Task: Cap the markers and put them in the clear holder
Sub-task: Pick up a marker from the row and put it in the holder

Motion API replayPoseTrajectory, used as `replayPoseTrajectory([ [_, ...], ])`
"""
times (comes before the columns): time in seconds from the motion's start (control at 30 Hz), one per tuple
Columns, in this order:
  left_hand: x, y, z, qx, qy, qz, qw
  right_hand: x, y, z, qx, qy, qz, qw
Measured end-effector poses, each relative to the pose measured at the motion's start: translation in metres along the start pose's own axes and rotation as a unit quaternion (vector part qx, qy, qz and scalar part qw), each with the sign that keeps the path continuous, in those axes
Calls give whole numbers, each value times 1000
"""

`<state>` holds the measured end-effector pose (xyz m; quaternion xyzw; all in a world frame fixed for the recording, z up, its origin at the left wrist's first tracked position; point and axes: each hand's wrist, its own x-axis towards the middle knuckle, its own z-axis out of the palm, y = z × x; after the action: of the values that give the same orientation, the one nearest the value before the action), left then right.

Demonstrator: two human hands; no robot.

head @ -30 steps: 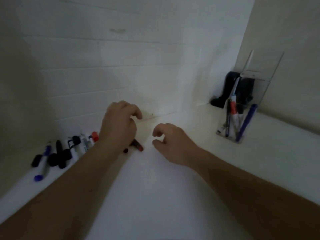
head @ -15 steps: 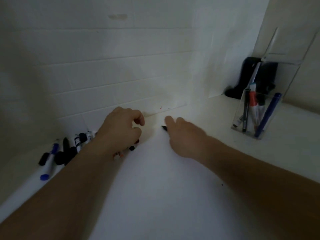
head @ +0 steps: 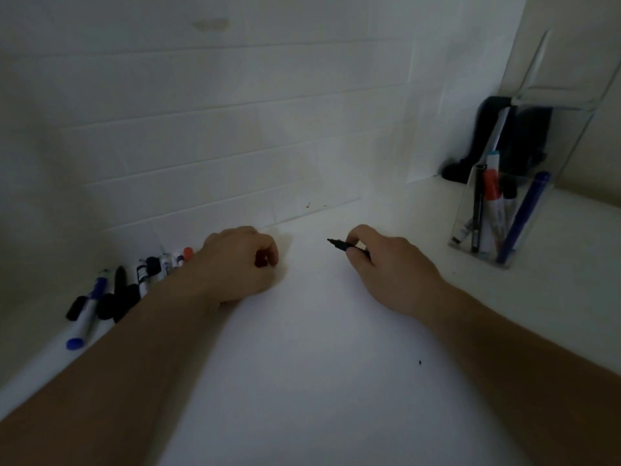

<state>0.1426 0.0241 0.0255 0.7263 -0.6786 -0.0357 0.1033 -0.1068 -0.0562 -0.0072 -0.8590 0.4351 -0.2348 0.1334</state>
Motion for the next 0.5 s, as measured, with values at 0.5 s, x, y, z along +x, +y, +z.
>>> replayPoseTrajectory([
  [0.5,-4,25,10,-217,155,44,963,2,3,-4,106,125,-34,986],
])
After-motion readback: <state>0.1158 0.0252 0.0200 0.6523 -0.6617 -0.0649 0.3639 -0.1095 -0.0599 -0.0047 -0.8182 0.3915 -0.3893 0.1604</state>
